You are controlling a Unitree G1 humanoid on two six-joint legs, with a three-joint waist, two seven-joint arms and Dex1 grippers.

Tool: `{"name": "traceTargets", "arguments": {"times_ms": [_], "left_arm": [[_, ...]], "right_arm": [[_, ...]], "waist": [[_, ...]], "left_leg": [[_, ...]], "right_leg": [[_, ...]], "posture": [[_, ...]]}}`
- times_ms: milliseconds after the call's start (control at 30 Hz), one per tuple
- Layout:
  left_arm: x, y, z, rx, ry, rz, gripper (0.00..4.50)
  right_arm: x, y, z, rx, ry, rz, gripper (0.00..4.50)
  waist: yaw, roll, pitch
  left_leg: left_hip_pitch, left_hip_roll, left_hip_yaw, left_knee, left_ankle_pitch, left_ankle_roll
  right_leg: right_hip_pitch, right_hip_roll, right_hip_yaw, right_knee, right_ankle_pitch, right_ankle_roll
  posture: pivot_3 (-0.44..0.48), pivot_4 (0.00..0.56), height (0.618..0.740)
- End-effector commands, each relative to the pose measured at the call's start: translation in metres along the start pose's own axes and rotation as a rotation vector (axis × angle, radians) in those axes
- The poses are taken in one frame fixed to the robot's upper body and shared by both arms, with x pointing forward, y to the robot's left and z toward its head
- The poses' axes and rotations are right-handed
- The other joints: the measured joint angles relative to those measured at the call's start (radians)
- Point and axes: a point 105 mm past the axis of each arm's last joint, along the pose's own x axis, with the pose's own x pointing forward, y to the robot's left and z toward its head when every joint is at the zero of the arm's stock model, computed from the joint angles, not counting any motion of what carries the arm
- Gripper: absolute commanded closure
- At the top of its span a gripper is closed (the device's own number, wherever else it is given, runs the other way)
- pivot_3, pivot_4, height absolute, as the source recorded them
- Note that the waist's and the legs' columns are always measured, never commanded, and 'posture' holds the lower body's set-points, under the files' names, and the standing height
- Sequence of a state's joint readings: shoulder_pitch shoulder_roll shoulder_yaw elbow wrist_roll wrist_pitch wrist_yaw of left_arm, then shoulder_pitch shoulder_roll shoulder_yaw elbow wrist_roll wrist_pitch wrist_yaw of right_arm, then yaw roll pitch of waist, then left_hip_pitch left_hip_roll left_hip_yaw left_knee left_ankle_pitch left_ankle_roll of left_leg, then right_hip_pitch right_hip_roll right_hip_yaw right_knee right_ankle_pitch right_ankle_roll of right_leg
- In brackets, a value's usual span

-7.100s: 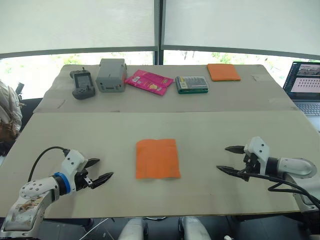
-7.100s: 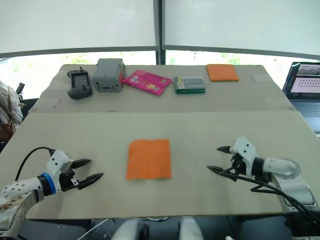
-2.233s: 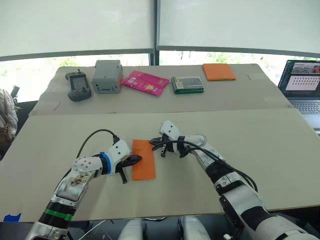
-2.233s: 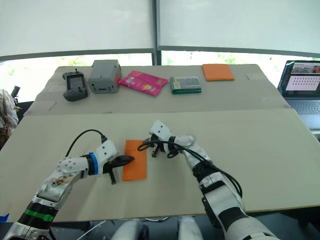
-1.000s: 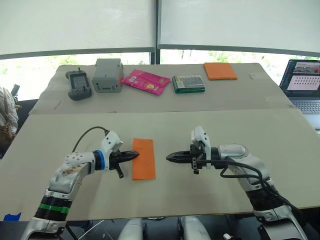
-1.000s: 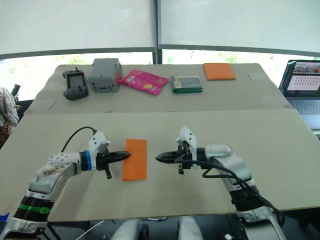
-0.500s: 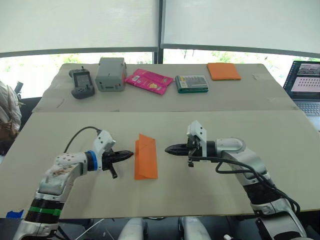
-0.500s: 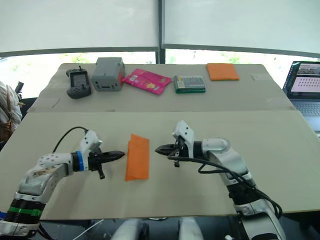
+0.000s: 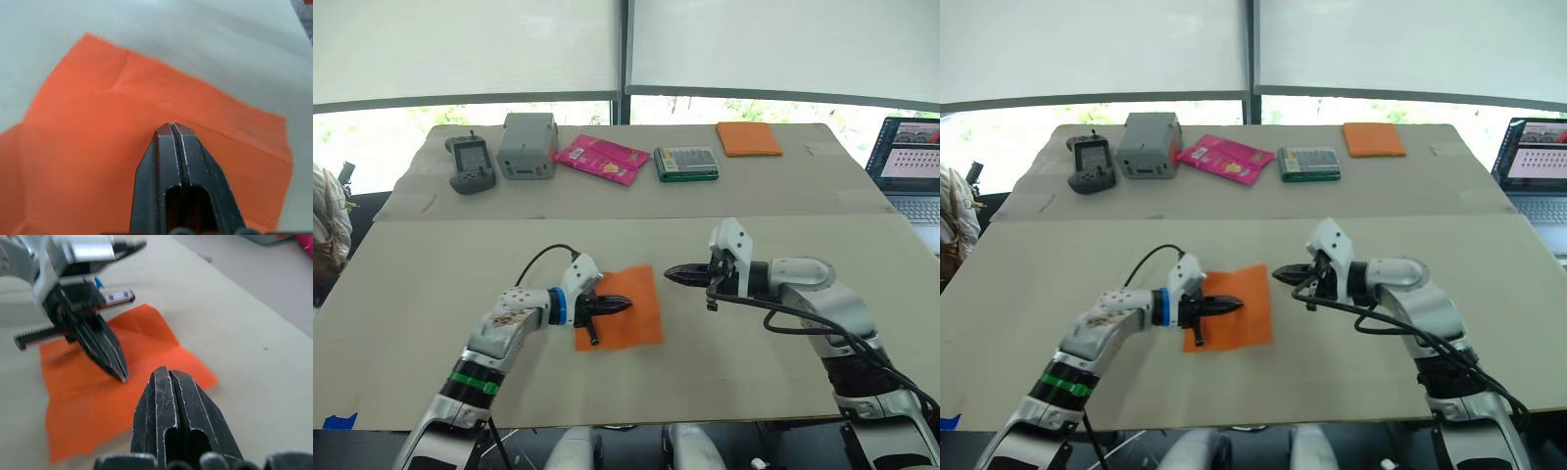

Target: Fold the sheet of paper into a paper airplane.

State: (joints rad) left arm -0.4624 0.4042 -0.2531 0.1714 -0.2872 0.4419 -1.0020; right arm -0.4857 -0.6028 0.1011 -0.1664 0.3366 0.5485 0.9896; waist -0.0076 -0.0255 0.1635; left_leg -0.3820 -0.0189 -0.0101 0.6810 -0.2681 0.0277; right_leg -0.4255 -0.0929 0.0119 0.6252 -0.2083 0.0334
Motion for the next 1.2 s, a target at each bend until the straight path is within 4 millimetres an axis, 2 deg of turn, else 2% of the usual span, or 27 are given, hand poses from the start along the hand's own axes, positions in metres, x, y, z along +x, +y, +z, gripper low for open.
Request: {"name": "traceTargets", "arguments": {"times_ms": [33, 167, 300, 400, 533, 633, 733, 867, 1000, 1200], "left_arm": [[0.009, 0.005, 0.000, 0.042, 0.025, -0.001, 4.50], [0.010, 0.008, -0.006, 0.061, 0.052, 0.000, 4.50], [-0.001, 0.012, -0.013, 0.066, 0.075, 0.018, 4.50], [-0.005, 0.011, -0.015, 0.064, 0.076, 0.020, 4.50], [-0.007, 0.003, -0.016, 0.060, 0.072, 0.019, 4.50], [-0.007, 0.001, -0.017, 0.060, 0.072, 0.030, 4.50], [-0.011, 0.001, -0.016, 0.060, 0.072, 0.062, 4.50], [-0.014, -0.001, -0.012, 0.074, 0.080, 0.072, 4.50], [-0.015, -0.002, -0.013, 0.099, 0.106, 0.081, 4.50], [-0.016, -0.003, -0.017, 0.109, 0.126, 0.079, 4.50]], "right_arm": [[-0.006, 0.003, 0.006, -0.027, 0.001, -0.020, 4.47], [-0.009, -0.001, -0.006, -0.034, 0.063, -0.078, 4.47], [-0.005, -0.010, -0.028, -0.079, 0.164, -0.143, 4.47], [0.002, -0.017, -0.033, -0.121, 0.188, -0.173, 4.47], [0.021, -0.036, -0.044, -0.191, 0.233, -0.226, 4.47], [0.026, -0.044, -0.039, -0.144, 0.184, -0.258, 4.47], [0.034, -0.032, -0.027, 0.114, 0.088, -0.199, 3.59], [0.043, -0.020, -0.030, 0.296, 0.085, -0.190, 2.22], [0.050, -0.021, -0.036, 0.419, 0.082, -0.231, 2.22], [0.051, -0.026, -0.045, 0.476, 0.100, -0.260, 2.22]], "waist": [[0.001, 0.000, 0.000], [0.002, 0.000, 0.000], [-0.002, 0.000, 0.000], [-0.009, 0.000, 0.000], [-0.018, 0.000, 0.000], [-0.010, 0.000, 0.000], [-0.006, 0.000, 0.000], [-0.006, 0.001, 0.000], [-0.006, 0.001, 0.000], [-0.006, 0.001, 0.000]], "left_leg": [[0.000, 0.000, 0.000, 0.000, 0.000, 0.000], [0.000, 0.000, 0.000, 0.000, 0.000, 0.000], [0.001, 0.000, 0.000, 0.001, 0.000, 0.000], [0.002, 0.001, 0.001, 0.000, 0.000, 0.000], [0.003, 0.001, 0.002, -0.001, 0.000, 0.000], [0.003, 0.001, 0.002, -0.001, 0.000, 0.000], [0.002, 0.001, 0.002, -0.001, 0.000, 0.000], [0.002, 0.001, 0.000, 0.000, 0.000, 0.000], [0.002, 0.001, 0.000, -0.001, 0.000, 0.000], [0.002, 0.001, 0.000, -0.001, 0.000, 0.000]], "right_leg": [[0.000, 0.000, 0.000, 0.000, 0.000, 0.000], [0.000, 0.000, 0.000, 0.000, 0.000, 0.000], [0.001, 0.000, 0.000, 0.000, 0.000, 0.000], [0.001, 0.001, 0.001, 0.001, 0.000, 0.000], [0.001, 0.002, 0.002, 0.001, 0.000, 0.000], [0.001, 0.002, 0.002, 0.001, 0.000, 0.000], [0.001, 0.001, 0.002, 0.001, 0.000, 0.000], [0.001, 0.000, 0.002, 0.001, 0.000, 0.000], [0.000, 0.000, 0.002, 0.001, 0.000, 0.000], [0.001, 0.000, 0.002, 0.001, 0.000, 0.000]], "posture": [[0.000, 0.150, 0.740], [0.000, 0.150, 0.740], [0.000, 0.150, 0.740], [0.000, 0.150, 0.740], [0.000, 0.150, 0.740], [0.000, 0.150, 0.740], [0.000, 0.150, 0.740], [0.000, 0.150, 0.740], [0.000, 0.150, 0.740], [0.000, 0.150, 0.740]]}}
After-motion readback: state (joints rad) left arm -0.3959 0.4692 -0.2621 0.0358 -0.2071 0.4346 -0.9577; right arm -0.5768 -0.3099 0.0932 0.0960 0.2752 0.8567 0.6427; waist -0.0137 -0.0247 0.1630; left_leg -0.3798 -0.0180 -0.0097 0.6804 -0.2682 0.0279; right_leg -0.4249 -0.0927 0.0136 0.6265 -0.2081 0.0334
